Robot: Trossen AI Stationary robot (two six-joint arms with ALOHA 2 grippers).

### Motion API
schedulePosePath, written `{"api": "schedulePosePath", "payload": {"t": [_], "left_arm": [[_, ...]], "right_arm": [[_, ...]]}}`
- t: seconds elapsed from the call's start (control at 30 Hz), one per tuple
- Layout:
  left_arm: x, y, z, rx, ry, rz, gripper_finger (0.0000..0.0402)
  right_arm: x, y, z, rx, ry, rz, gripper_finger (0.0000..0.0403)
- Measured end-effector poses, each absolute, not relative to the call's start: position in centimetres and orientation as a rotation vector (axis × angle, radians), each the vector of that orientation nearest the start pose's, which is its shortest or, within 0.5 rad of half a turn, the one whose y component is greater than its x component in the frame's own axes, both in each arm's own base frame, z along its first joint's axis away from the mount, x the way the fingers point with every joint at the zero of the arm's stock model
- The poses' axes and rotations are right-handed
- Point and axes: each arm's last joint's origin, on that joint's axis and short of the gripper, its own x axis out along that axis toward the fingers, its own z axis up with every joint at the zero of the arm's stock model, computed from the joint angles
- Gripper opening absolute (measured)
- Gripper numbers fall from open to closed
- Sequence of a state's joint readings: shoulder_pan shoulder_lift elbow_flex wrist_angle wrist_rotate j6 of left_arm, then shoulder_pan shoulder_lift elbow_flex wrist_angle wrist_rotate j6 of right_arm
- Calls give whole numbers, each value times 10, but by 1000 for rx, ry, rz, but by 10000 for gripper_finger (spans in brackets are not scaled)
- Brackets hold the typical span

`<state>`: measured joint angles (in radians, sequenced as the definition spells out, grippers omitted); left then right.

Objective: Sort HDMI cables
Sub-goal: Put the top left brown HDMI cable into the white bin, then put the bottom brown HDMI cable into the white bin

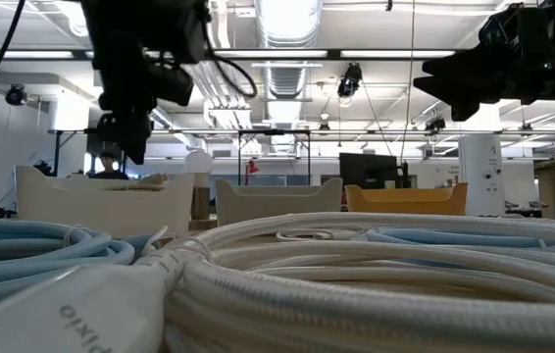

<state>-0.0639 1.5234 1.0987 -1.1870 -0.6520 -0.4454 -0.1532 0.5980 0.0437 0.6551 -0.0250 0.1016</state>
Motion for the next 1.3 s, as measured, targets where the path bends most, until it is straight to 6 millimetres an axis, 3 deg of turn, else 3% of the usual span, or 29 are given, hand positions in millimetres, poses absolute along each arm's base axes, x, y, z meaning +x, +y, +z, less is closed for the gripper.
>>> {"api": "schedulePosePath", "payload": {"t": [0.27, 0.43, 0.6, 0.73, 0.9, 1.1, 1.3], "left_arm": [[270, -27, 265, -193, 1389, 382, 173], [264, -68, 272, -294, 1415, 254, 173], [241, -119, 267, -340, 1471, 257, 173], [219, -149, 259, -341, 1536, 237, 172], [196, -166, 241, -520, 1710, 328, 172], [181, -168, 202, -576, 1781, 367, 172], [170, -159, 163, -587, 1784, 355, 172]], "right_arm": [[136, -20, 190, 4, -170, -126, 196], [135, -20, 194, -57, -207, -131, 196], [134, -20, 198, -104, -240, -137, 196], [133, -20, 203, -108, -294, -139, 196], [134, -20, 216, -111, -345, -140, 196], [138, -20, 230, -113, -367, -139, 196], [147, -22, 231, -159, -257, -143, 196]]}}
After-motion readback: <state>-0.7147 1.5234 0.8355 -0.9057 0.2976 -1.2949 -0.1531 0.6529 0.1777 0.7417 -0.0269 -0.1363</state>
